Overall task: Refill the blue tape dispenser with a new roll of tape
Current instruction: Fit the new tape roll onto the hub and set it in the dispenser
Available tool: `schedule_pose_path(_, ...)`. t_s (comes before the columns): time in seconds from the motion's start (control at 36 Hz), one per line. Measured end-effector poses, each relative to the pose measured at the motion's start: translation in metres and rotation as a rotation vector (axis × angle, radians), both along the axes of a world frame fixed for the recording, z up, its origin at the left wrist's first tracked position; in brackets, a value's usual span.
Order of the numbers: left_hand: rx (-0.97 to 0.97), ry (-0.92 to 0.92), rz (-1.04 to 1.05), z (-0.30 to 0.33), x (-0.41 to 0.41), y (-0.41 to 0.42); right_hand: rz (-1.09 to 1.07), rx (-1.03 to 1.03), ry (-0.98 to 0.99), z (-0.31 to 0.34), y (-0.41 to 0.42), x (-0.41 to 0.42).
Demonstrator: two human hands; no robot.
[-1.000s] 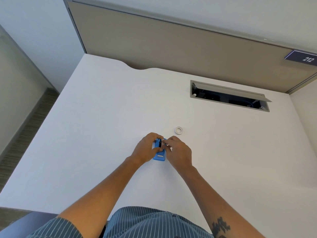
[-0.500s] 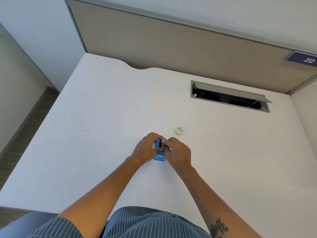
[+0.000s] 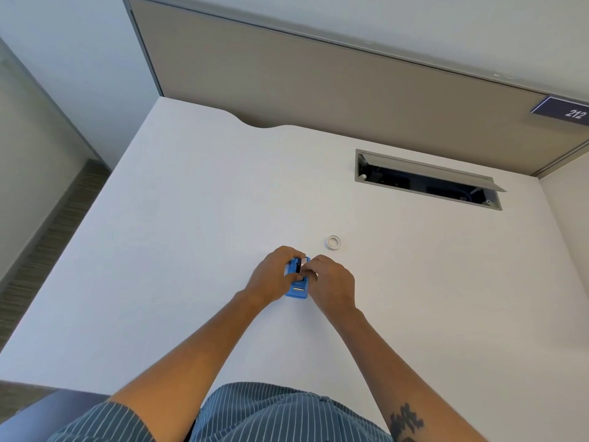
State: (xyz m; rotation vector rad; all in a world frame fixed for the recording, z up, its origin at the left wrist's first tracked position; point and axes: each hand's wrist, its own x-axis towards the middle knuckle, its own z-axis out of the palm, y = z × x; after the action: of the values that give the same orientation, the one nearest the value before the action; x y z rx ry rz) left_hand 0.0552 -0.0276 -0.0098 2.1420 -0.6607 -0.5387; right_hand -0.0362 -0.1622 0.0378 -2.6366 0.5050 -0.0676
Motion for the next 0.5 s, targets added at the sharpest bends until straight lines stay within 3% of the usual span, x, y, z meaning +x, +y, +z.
schedule_pose_path(0.14, 0.0, 0.012, 0.004, 0.0012, -0.0003, -0.0006, -0.038, 0.032, -0.09, 0.0005, 0.0015, -0.0038)
schedule_pose_path(0.5, 0.0, 0.032, 0.018, 0.002, -0.0018, -0.0007, 0.02, 0.003, 0.005, 0.0022, -0.0005, -0.0025)
